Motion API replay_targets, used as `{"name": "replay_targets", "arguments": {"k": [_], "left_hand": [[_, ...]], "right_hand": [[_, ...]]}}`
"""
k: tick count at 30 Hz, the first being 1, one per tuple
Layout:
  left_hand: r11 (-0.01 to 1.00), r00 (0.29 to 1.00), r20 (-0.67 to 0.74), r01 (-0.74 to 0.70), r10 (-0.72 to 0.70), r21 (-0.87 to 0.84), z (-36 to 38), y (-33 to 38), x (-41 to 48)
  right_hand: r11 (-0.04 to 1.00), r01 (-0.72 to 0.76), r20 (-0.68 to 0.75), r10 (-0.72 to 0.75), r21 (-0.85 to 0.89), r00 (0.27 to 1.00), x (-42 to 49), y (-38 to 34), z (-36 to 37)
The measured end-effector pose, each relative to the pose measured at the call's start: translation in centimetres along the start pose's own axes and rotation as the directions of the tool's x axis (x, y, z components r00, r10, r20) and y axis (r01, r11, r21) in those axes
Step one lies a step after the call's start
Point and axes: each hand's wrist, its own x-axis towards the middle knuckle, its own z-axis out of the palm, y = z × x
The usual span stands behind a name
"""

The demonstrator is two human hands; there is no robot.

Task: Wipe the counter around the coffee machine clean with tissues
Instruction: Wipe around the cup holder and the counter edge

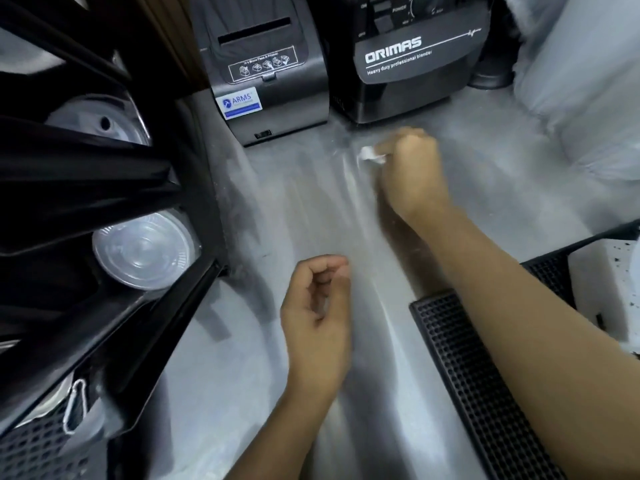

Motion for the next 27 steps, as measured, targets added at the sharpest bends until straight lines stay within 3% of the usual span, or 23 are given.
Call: {"name": "replay_targets", "arguments": {"k": [3,5,8,11,13,18,20,22,25,27], "left_hand": [[0.975,0.995,-0.018,-0.088,0.093,0.205,-3.3,0.0,-0.2],[0.844,0.980,0.077,-0.198,0.184,0.498,-5.8,-0.5,0.0],[0.652,0.965,0.219,-0.257,0.142,0.713,-7.9,-1.7,0.5],[0.580,0.957,0.263,-0.285,0.125,0.763,-8.3,-2.7,0.4],[0.577,0.958,0.254,-0.283,0.132,0.766,-8.2,-2.9,0.3],[0.597,0.960,0.222,-0.279,0.169,0.753,-8.1,-3.0,0.3],[0.619,0.962,0.212,-0.272,0.169,0.737,-8.1,-3.0,0.3],[0.645,0.966,0.199,-0.260,0.167,0.719,-8.2,-3.0,0.3],[0.690,0.971,0.178,-0.237,0.157,0.684,-8.4,-3.0,0.3],[0.718,0.975,0.162,-0.221,0.152,0.660,-8.4,-2.9,0.2]], "right_hand": [[0.958,-0.281,-0.134,0.287,0.064,0.949,1.4,4.7,-2.4],[0.915,-0.401,-0.120,0.404,0.052,0.907,1.9,5.2,-2.0],[0.960,-0.263,-0.120,0.274,0.101,0.954,0.8,1.0,-0.1],[0.997,0.051,-0.088,-0.045,0.062,0.995,-2.0,-3.4,2.5],[0.988,0.144,-0.025,-0.143,0.049,0.989,-2.8,-4.7,2.9],[0.987,-0.155,-0.097,0.158,0.040,0.983,0.7,-2.3,1.3],[0.981,-0.193,-0.066,0.192,-0.022,0.979,1.6,-3.0,1.6],[0.997,-0.068,-0.003,0.068,-0.033,0.998,0.8,-5.9,2.9],[0.968,0.228,0.057,-0.234,0.101,0.970,-1.7,-9.4,5.1],[0.961,0.227,0.084,-0.242,0.156,0.967,-1.6,-8.9,4.3]]}}
